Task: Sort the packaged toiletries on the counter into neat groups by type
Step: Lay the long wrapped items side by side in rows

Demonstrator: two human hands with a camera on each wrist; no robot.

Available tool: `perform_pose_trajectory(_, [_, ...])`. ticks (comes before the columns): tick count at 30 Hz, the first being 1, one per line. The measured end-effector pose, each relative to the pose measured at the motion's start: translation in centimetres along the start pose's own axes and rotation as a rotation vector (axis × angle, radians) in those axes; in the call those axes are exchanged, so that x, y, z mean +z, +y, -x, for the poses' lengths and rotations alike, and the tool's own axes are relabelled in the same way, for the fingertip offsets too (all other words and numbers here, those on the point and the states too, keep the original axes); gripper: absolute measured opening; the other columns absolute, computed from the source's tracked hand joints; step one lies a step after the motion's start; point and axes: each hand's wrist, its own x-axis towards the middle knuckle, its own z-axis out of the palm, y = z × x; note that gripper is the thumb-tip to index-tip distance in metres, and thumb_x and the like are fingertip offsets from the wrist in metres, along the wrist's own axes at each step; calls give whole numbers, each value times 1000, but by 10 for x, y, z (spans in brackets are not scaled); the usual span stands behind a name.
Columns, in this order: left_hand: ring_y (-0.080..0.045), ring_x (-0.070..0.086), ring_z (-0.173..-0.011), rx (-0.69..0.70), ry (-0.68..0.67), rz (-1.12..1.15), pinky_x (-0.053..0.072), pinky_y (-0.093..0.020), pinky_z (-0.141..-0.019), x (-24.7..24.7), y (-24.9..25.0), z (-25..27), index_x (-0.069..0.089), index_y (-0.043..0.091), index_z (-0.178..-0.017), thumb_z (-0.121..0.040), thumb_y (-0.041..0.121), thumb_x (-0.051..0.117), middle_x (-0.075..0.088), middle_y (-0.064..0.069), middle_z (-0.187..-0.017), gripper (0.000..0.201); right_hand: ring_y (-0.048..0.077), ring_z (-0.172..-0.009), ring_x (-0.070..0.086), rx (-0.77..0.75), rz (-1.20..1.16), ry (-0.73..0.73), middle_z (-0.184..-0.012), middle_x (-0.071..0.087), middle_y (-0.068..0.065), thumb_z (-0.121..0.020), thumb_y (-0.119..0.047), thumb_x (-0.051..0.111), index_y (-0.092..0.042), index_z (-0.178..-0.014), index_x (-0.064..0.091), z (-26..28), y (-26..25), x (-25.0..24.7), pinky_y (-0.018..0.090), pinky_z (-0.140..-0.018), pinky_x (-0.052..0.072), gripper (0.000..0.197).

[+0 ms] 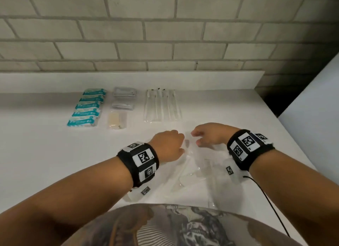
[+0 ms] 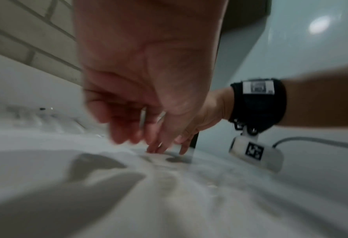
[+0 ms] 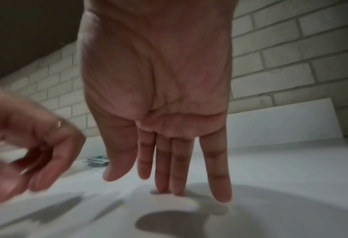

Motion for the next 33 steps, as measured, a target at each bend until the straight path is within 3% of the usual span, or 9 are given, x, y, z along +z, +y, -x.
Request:
perform_pose_trajectory(4, [-24,56,-105,-158,-217,15,45,-33,-80,8,22,33,42,15,-126,-77,64,57,55,-1,-118,71,19,-112,55,18,45,5,-125,56,-5,-81,-29,71,-25,-118,59,48,4,11,36,-98,45,40])
perform_pose_trajectory(7, [-22,59,-99,-245,-233,49,48,-34,-78,20,28,51,39,14,-126,-70,58,70,58,0,-114,78,16,-98,55,50,123,-35,-109,51,-9,-70,-35,79,-28,-110,54,72,12,32,31,-84,47,47])
perform_pose_trajectory(11, [-23,57,-107,-374,-241,228,49,-34,-87,26,31,66,38,10,-129,-75,45,73,57,-4,-122,73,16,-87,56,13,108,28,-95,53,-10,-69,-34,77,-29,-103,47,87,22,64,30,-73,47,45])
perform_pose_trajectory(15, [-22,57,-101,-427,-231,298,43,-25,-78,21,33,77,53,7,-120,-83,31,66,60,-7,-117,46,21,-83,55,-15,148,65,-90,55,-2,-83,-29,64,-20,-89,50,97,24,69,29,-62,38,18])
perform_pose_trajectory(18, [-27,56,-107,-471,-158,332,40,-25,-75,17,34,82,54,3,-117,-90,18,51,59,-11,-118,32,20,-81,54,-3,68,146,-88,55,-1,-92,-21,54,-19,-91,47,112,32,60,28,-61,39,8])
perform_pose_trajectory(22, [-23,51,-82,-486,-102,443,35,-25,-57,14,40,88,48,3,-114,-91,13,47,52,-6,-93,25,23,-86,54,90,19,172,-94,56,2,-88,-12,57,-19,-106,47,135,62,41,31,-70,42,22])
perform_pose_trajectory(26, [-18,48,-90,-397,-265,235,40,-27,-71,24,53,92,39,12,-128,-83,41,65,52,-3,-112,59,23,-90,52,184,209,89,-119,52,7,-80,-22,69,-22,-129,44,144,80,52,31,-74,44,54])
perform_pose_trajectory(28, [-19,50,-91,-355,-282,139,42,-28,-77,30,59,90,42,13,-125,-78,44,70,54,-4,-118,63,25,-92,53,217,220,94,-119,45,6,-77,-31,72,-25,-126,45,143,78,66,33,-76,46,56])
perform_pose_trajectory(33, [-17,54,-85,-325,-291,134,41,-27,-70,32,55,85,50,15,-107,-75,34,70,57,1,-100,43,25,-101,52,290,200,132,-112,50,3,-77,-35,73,-20,-108,52,139,74,79,37,-90,45,40])
